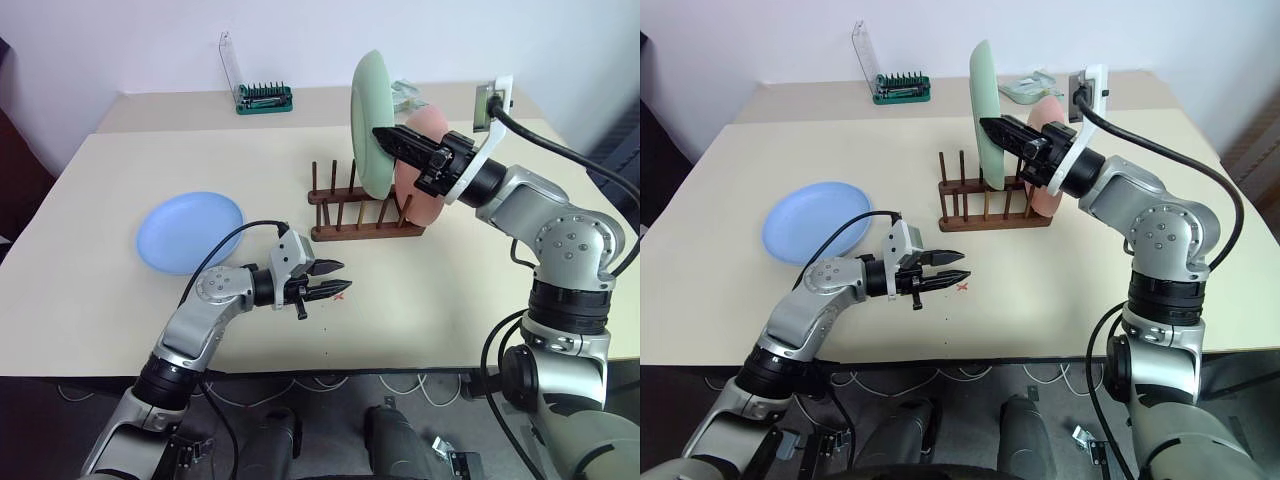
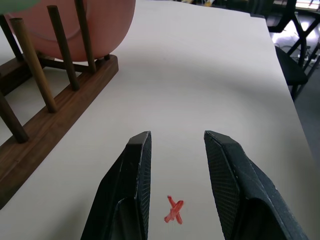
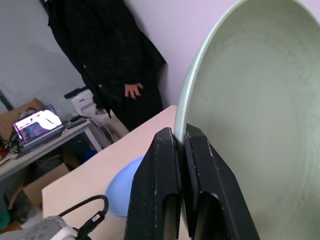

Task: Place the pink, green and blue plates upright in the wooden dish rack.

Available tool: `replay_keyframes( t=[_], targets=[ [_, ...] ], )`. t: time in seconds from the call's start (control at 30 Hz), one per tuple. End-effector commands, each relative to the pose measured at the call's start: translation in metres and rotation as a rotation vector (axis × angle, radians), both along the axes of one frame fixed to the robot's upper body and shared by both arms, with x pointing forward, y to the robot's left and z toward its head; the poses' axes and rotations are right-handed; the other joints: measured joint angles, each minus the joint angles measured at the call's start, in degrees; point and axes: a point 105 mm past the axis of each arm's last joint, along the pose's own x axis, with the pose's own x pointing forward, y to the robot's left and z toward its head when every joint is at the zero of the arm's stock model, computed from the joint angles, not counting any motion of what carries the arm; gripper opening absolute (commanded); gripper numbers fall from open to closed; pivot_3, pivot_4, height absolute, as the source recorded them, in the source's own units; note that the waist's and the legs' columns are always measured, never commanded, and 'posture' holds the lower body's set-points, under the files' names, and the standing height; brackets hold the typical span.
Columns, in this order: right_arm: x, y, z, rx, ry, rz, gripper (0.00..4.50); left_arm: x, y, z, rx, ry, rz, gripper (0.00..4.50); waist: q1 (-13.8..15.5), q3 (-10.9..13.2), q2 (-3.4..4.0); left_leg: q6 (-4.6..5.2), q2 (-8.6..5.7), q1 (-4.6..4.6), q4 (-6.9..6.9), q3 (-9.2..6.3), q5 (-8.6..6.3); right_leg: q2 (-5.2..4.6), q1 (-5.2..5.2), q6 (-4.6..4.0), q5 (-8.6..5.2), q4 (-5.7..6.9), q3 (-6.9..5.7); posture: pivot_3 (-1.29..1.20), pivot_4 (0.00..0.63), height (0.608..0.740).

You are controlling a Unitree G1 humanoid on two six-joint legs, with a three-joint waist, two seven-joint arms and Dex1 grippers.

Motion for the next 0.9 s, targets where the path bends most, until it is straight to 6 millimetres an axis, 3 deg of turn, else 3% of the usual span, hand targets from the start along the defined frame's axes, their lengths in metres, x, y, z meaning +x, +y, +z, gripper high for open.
replay_keyframes(
  t=[0.03,0.23,0.5,0.63,0.73,0.9],
  targets=[
    [-0.003,-0.001,0.014,0.052,-0.018,0.007,0.02,-0.003,-0.001,0.007,-0.023,-0.02,-0.011,1.68,0.02,0.0,0.0,0.0,0.0,0.0,0.0,0.0,0.0,0.0,0.0,0.0,0.0,0.0,0.0,0.0,0.15,0.74],
    [0.019,-0.014,0.0,0.118,0.125,-0.084,0.02,-0.002,-0.002,0.01,-0.022,-0.027,-0.014,1.68,0.04,0.0,0.0,0.0,0.0,0.0,0.01,0.0,0.0,0.0,0.01,0.0,0.0,0.0,0.0,0.0,0.15,0.74],
    [0.03,-0.017,-0.016,0.112,0.217,-0.115,0.02,0.002,0.0,0.016,-0.041,-0.07,0.025,1.68,0.0,0.0,0.0,0.0,0.0,0.0,0.0,0.01,0.0,0.0,0.0,0.0,0.0,0.0,0.0,0.0,0.15,0.74],
    [0.029,-0.015,-0.017,0.108,0.219,-0.113,0.02,0.017,0.012,0.024,-0.061,-0.155,0.141,1.68,-0.02,0.0,0.0,0.0,0.0,0.0,-0.01,0.0,0.0,0.0,-0.01,0.0,0.0,0.0,0.0,0.0,0.15,0.74],
    [0.028,-0.013,-0.018,0.104,0.217,-0.112,0.02,0.027,0.032,0.028,-0.074,-0.169,0.257,1.68,-0.08,0.0,0.01,0.0,0.0,0.0,-0.01,0.0,0.0,0.0,-0.01,0.0,0.0,0.0,0.0,0.0,0.15,0.74],
    [0.028,-0.011,-0.021,0.1,0.227,-0.11,0.02,0.03,0.053,0.021,-0.043,-0.147,0.316,1.68,-0.09,0.0,0.01,0.0,0.0,0.0,-0.02,0.01,0.0,0.01,-0.02,0.0,0.0,0.01,0.0,0.0,0.15,0.74]
  ],
)
